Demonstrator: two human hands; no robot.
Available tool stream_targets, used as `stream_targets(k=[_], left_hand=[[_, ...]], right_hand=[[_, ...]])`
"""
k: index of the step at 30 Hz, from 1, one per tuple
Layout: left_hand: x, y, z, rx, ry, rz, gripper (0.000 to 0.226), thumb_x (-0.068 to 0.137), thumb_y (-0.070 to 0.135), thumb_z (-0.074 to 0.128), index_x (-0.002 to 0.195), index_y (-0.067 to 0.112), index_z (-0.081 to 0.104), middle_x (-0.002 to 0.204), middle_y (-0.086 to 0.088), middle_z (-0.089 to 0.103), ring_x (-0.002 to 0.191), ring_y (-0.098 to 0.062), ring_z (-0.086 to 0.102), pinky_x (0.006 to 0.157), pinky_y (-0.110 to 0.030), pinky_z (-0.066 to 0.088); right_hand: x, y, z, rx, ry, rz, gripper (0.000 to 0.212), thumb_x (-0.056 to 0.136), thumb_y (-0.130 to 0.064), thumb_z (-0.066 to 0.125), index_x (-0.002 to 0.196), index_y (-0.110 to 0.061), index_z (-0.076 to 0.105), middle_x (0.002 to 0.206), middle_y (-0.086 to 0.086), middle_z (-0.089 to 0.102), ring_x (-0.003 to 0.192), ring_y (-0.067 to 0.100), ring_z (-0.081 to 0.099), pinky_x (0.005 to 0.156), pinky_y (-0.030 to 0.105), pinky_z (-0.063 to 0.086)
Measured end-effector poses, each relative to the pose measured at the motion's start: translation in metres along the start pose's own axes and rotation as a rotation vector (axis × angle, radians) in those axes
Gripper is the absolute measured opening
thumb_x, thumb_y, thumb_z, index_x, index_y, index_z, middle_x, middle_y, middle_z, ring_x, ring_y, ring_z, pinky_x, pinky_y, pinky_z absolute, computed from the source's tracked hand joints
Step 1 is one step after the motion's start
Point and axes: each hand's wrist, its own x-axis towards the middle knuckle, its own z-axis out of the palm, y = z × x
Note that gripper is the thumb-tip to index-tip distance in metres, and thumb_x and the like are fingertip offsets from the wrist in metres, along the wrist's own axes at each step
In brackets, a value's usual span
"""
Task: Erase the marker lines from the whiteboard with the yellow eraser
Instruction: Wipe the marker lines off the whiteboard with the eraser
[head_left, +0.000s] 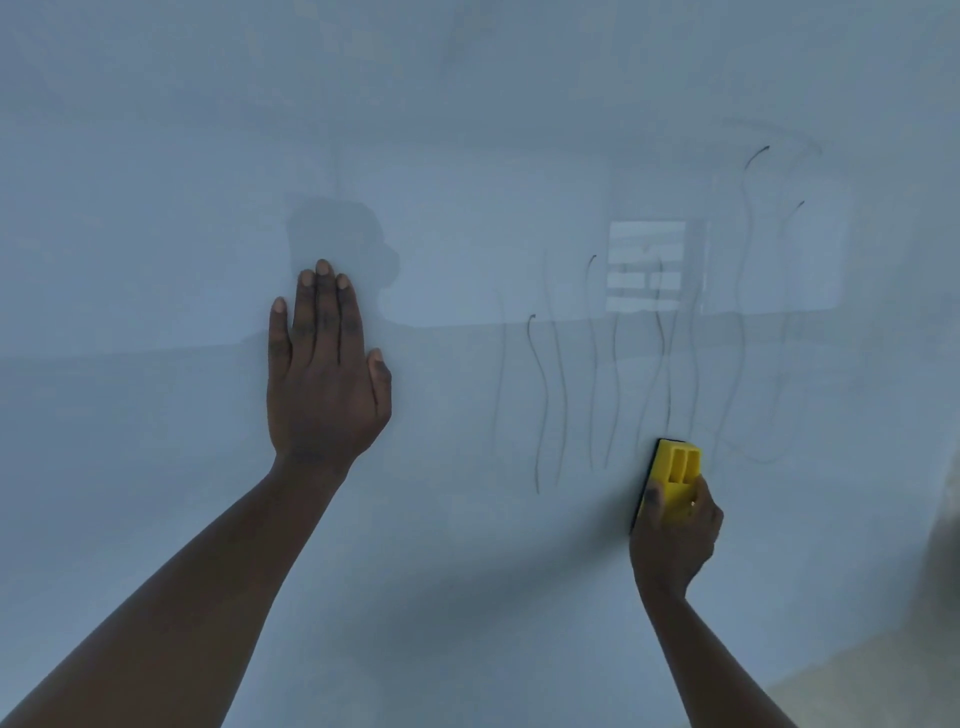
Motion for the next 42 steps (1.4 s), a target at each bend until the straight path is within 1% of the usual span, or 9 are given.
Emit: stream_targets(k=[6, 9, 12, 16, 21, 23, 27, 34, 42], left_hand=[[0.002, 0.002, -0.001, -0.016, 0.001, 0.000, 0.067, 0.100, 0.028, 0.028, 0.158, 0.000, 0.008, 0.168, -0.021, 0.012, 0.157, -0.030, 0.007, 0.129, -0.050, 0.009], [0.001, 0.001, -0.002, -0.027, -0.003, -0.004, 0.067, 0.100, 0.028, 0.028, 0.158, 0.000, 0.009, 0.167, -0.021, 0.012, 0.157, -0.031, 0.008, 0.129, -0.050, 0.009], [0.000, 0.001, -0.002, -0.020, -0.003, 0.000, 0.067, 0.101, 0.029, 0.027, 0.158, 0.000, 0.009, 0.167, -0.020, 0.012, 0.157, -0.031, 0.009, 0.129, -0.050, 0.010], [0.000, 0.000, -0.002, -0.014, -0.006, 0.001, 0.066, 0.101, 0.031, 0.025, 0.158, 0.000, 0.010, 0.168, -0.020, 0.013, 0.157, -0.031, 0.009, 0.129, -0.050, 0.011], [0.000, -0.001, -0.002, -0.014, 0.004, 0.007, 0.067, 0.101, 0.031, 0.027, 0.158, 0.000, 0.012, 0.167, -0.020, 0.014, 0.157, -0.032, 0.011, 0.129, -0.050, 0.011], [0.000, -0.001, -0.002, -0.012, 0.014, 0.012, 0.066, 0.101, 0.031, 0.027, 0.158, 0.000, 0.013, 0.167, -0.020, 0.015, 0.157, -0.031, 0.012, 0.128, -0.050, 0.013], [-0.001, -0.001, 0.000, -0.006, 0.026, 0.013, 0.066, 0.101, 0.031, 0.028, 0.158, 0.000, 0.014, 0.167, -0.020, 0.016, 0.157, -0.032, 0.013, 0.128, -0.051, 0.015], [-0.002, -0.001, -0.001, -0.002, 0.020, 0.008, 0.067, 0.100, 0.030, 0.031, 0.158, -0.001, 0.014, 0.167, -0.020, 0.017, 0.157, -0.031, 0.013, 0.128, -0.050, 0.014], [0.019, 0.007, -0.013, -0.027, 0.043, 0.008, 0.071, 0.094, 0.029, 0.040, 0.156, 0.000, 0.022, 0.166, -0.021, 0.017, 0.157, -0.031, 0.013, 0.129, -0.049, 0.012]], right_hand=[[-0.074, -0.034, 0.021, 0.083, -0.170, -0.231, 0.066, 0.085, -0.028, 0.074, 0.142, -0.022, 0.041, 0.125, 0.003, 0.051, 0.114, 0.020, 0.044, 0.089, 0.040, 0.043], [-0.119, -0.039, 0.028, 0.108, -0.296, -0.350, 0.065, 0.085, -0.042, 0.069, 0.141, -0.022, 0.042, 0.122, -0.002, 0.050, 0.110, 0.008, 0.038, 0.089, 0.033, 0.043], [-0.164, -0.030, 0.035, 0.109, -0.447, -0.616, 0.059, 0.086, -0.040, 0.071, 0.135, -0.016, 0.049, 0.124, -0.002, 0.051, 0.107, 0.013, 0.042, 0.092, 0.024, 0.041], [-0.207, -0.005, 0.041, 0.045, -0.599, -0.953, 0.053, 0.089, -0.037, 0.071, 0.132, -0.015, 0.051, 0.128, -0.002, 0.052, 0.101, 0.022, 0.049, 0.089, 0.031, 0.045], [-0.179, 0.005, 0.038, -0.103, -0.690, -1.485, 0.047, 0.090, -0.031, 0.068, 0.131, -0.014, 0.053, 0.120, 0.007, 0.066, 0.098, 0.028, 0.062, 0.084, 0.039, 0.053], [-0.154, 0.001, 0.034, -0.141, -0.688, -1.603, 0.045, 0.091, -0.028, 0.065, 0.132, -0.013, 0.052, 0.117, 0.008, 0.069, 0.098, 0.029, 0.064, 0.085, 0.039, 0.051], [-0.100, -0.025, 0.032, -0.147, -0.574, -1.511, 0.044, 0.094, -0.031, 0.058, 0.131, -0.008, 0.049, 0.115, 0.016, 0.070, 0.092, 0.035, 0.068, 0.086, 0.040, 0.046], [0.010, -0.128, 0.041, 0.065, -0.197, -0.910, 0.059, 0.088, -0.028, 0.071, 0.137, -0.004, 0.048, 0.119, 0.020, 0.054, 0.106, 0.029, 0.045, 0.091, 0.031, 0.039], [0.123, -0.170, 0.034, 0.068, 0.054, -0.458, 0.061, 0.093, -0.041, 0.061, 0.143, -0.009, 0.043, 0.126, 0.025, 0.049, 0.113, 0.041, 0.047, 0.093, 0.040, 0.037]])
